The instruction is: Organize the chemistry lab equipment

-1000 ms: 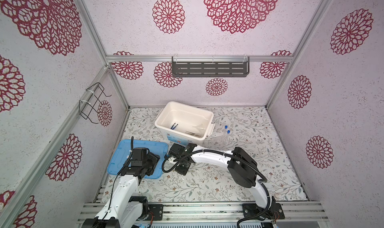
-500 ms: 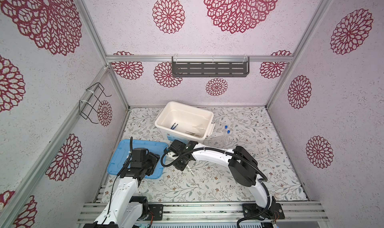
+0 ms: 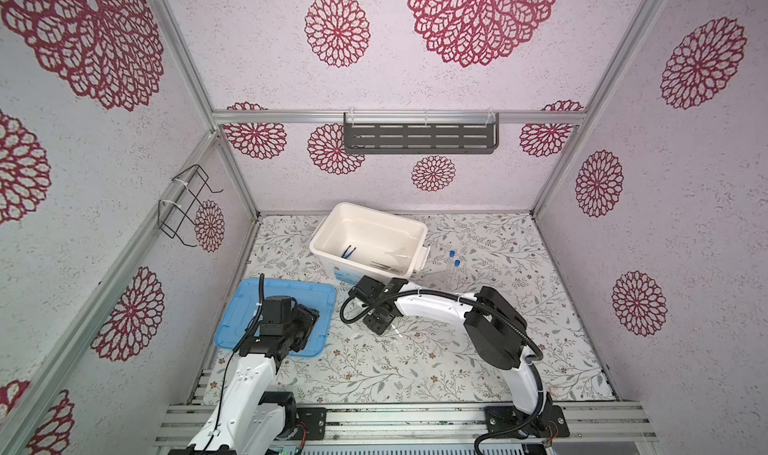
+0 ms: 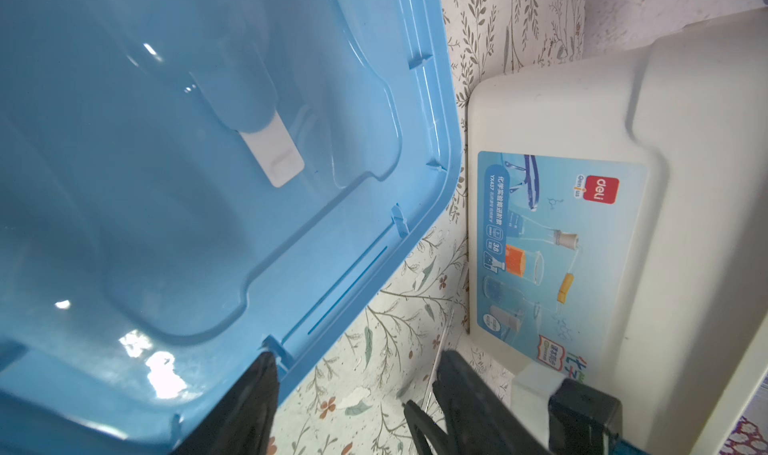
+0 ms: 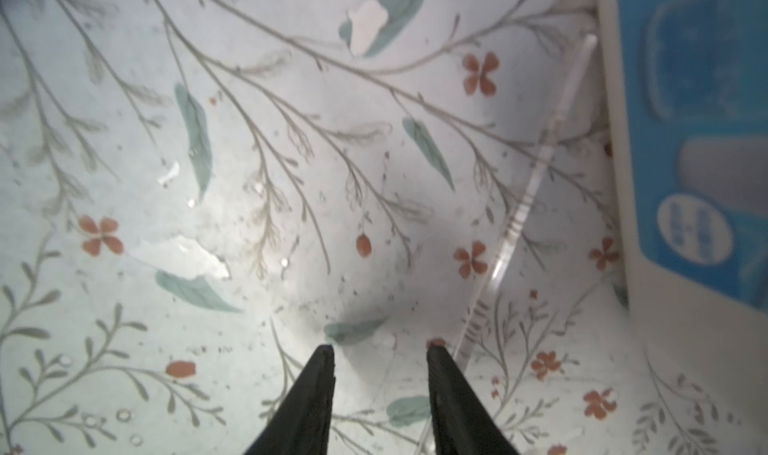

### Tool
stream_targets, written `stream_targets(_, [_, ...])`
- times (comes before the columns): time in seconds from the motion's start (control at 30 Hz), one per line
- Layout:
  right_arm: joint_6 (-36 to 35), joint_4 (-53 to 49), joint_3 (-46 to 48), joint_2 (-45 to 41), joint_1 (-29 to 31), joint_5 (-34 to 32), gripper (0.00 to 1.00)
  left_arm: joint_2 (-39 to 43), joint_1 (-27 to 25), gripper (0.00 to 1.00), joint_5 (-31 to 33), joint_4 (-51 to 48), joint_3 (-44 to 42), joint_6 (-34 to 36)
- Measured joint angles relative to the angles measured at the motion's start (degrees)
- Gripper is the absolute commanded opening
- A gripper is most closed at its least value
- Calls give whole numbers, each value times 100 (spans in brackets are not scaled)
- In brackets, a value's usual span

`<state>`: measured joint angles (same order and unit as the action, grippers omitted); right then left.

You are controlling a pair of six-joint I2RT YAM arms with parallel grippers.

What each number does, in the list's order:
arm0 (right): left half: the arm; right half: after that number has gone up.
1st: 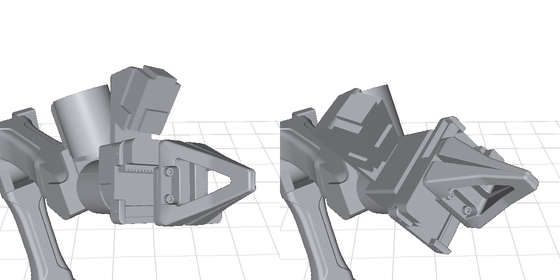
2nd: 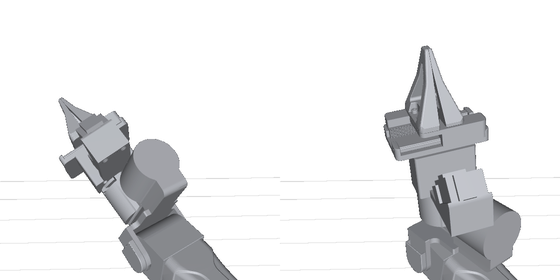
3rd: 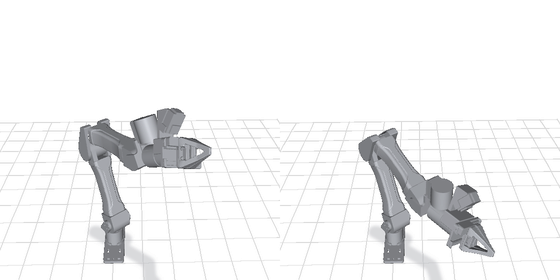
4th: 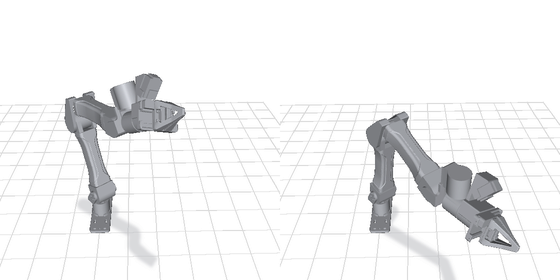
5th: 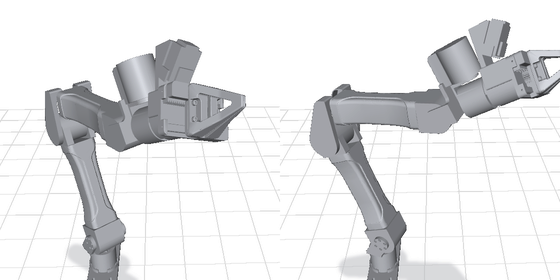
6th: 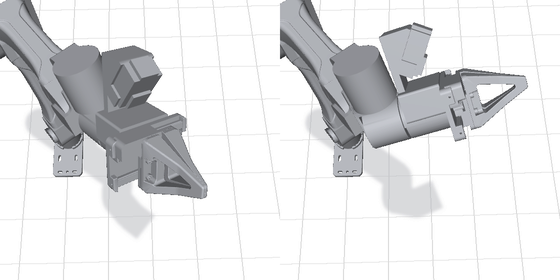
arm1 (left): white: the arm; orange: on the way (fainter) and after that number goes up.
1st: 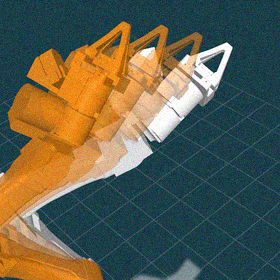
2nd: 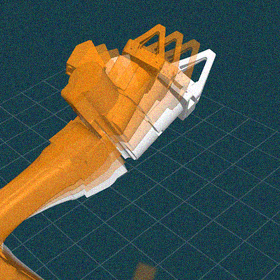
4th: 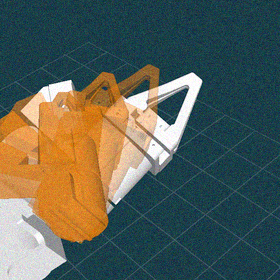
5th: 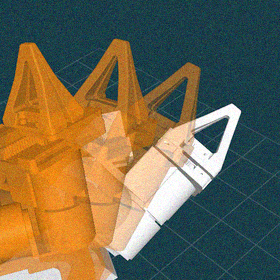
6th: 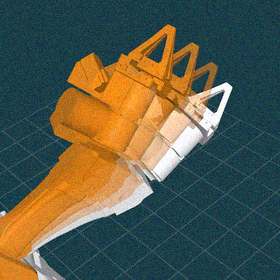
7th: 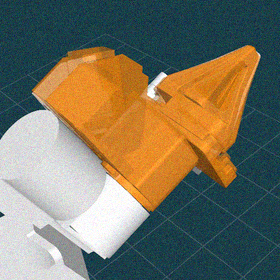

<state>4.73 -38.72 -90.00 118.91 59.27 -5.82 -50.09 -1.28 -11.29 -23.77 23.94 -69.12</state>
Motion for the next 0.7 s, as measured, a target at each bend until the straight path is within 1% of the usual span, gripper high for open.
stream_targets(0.23, [192, 155, 684, -739, -76, -15, 44, 0, 11, 65, 0, -55, -4, 15])
stream_targets(0.4, [280, 256, 986, -876, -225, 42, 43, 0, 11, 66, 0, -66, -22, 15])
stream_targets(0.57, [297, 238, 1032, -769, -286, 184, 38, 0, 11, 67, -2, -68, -22, 13])
stream_targets(0.7, [299, 144, 1029, -564, -286, 372, 30, 59, 11, 69, -35, -59, -22, 37])
